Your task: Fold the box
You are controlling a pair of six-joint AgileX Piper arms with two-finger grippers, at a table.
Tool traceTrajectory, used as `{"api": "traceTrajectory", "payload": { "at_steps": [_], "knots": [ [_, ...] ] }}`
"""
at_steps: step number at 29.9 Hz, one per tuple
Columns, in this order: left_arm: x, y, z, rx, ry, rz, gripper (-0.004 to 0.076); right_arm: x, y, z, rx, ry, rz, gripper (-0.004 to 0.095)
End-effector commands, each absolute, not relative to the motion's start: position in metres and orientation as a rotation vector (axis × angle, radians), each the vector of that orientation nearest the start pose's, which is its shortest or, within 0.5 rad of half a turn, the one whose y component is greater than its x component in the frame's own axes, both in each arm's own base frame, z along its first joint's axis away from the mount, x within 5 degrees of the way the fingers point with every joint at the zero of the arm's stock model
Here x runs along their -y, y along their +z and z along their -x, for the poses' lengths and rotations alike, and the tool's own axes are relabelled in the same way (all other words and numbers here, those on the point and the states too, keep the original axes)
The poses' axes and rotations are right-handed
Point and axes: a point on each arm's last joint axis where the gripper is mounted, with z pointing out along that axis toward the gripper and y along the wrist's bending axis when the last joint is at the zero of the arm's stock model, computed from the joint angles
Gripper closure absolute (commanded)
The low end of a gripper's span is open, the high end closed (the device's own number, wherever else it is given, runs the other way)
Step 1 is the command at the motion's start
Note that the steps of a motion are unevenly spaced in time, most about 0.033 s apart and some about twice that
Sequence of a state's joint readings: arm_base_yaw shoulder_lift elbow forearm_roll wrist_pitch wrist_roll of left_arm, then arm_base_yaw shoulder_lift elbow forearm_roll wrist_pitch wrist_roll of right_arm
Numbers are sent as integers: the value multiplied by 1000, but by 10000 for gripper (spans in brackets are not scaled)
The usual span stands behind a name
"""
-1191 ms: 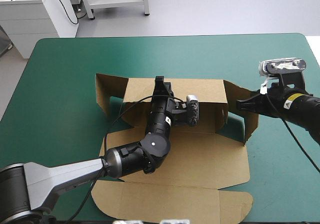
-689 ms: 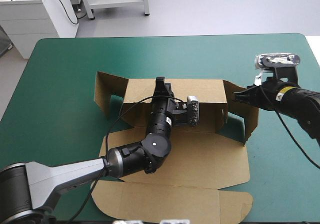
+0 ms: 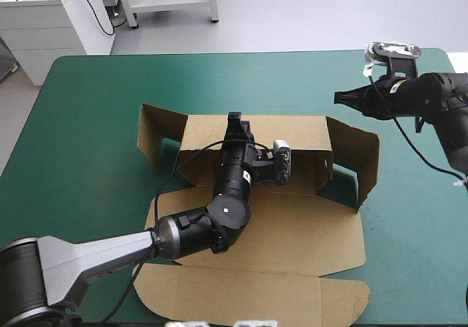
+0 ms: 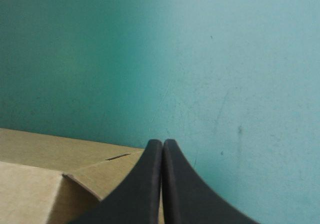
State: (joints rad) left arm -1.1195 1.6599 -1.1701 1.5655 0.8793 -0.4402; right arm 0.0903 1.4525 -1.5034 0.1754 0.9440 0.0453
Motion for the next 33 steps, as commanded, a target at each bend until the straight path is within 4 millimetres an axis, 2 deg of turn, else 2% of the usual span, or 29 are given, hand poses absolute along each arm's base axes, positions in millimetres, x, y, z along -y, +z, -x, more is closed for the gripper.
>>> {"api": "traceTrajectory", "payload": {
  "at_steps": [1,4,8,13,21,25,33],
  "knots": [
    [286,322,-215,-1282,856,-1332,731,-39,408,-316,-2359,284,48,928],
    [286,322,-215,-1277,856,-1333,731,-39,398,-320,-2413,272,87,929],
    [286,322,-215,-1278,857,-1331,731,-39,396,-319,-2430,261,119,929],
    [286,322,-215,-1280,855,-1329,731,-38,387,-313,-2522,220,192,927],
    [286,322,-215,-1306,822,-1294,731,-43,384,-305,-2588,270,265,927],
    [286,323,-215,-1301,823,-1291,731,-44,383,-294,-2577,295,281,927],
    [287,323,-215,-1292,818,-1304,731,-41,383,-260,-2530,293,290,927]
  ]
}}
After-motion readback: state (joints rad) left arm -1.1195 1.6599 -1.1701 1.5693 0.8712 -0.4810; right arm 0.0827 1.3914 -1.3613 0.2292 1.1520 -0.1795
